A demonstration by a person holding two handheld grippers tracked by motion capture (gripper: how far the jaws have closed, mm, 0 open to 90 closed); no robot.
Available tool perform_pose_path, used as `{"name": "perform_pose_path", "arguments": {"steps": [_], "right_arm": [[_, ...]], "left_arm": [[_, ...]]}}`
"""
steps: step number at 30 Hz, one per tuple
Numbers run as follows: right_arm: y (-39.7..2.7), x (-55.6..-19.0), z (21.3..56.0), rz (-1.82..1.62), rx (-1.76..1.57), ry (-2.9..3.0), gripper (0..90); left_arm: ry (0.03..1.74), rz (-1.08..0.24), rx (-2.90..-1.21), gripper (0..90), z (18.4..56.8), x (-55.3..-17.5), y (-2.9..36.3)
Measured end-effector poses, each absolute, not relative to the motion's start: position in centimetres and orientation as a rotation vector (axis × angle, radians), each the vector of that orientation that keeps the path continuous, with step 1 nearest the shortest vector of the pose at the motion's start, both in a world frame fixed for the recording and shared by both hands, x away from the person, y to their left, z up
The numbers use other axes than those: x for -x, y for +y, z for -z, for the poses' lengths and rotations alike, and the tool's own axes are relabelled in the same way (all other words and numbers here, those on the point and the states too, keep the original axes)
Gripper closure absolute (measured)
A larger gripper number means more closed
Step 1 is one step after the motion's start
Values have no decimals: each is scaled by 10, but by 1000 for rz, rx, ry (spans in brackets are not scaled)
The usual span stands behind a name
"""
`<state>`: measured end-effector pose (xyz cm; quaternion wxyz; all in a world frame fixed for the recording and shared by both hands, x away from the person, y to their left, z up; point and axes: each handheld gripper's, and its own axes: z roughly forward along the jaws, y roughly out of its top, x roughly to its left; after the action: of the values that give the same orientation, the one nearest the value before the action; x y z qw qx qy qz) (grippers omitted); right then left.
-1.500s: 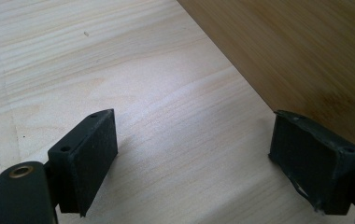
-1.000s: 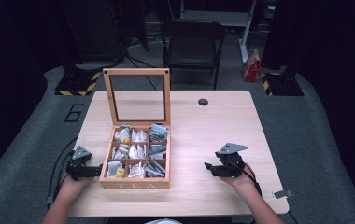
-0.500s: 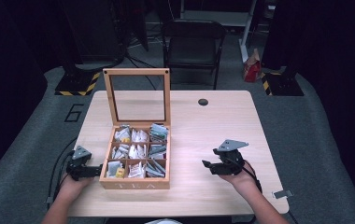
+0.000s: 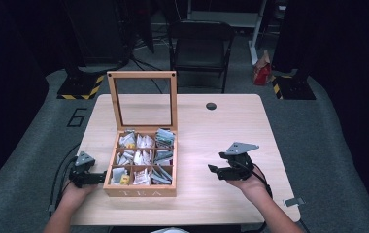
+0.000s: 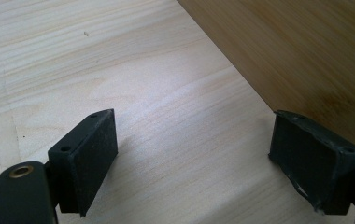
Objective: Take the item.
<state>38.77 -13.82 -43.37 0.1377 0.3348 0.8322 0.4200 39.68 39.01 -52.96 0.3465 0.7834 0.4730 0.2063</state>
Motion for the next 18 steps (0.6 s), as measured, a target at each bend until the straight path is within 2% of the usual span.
{"name": "perform_pose_path", "arguments": {"steps": [18], "right_arm": [[-119, -386, 414, -1247, -889, 2431, 332]], "left_arm": [[1223, -541, -2030, 149, 530, -397, 390]]}}
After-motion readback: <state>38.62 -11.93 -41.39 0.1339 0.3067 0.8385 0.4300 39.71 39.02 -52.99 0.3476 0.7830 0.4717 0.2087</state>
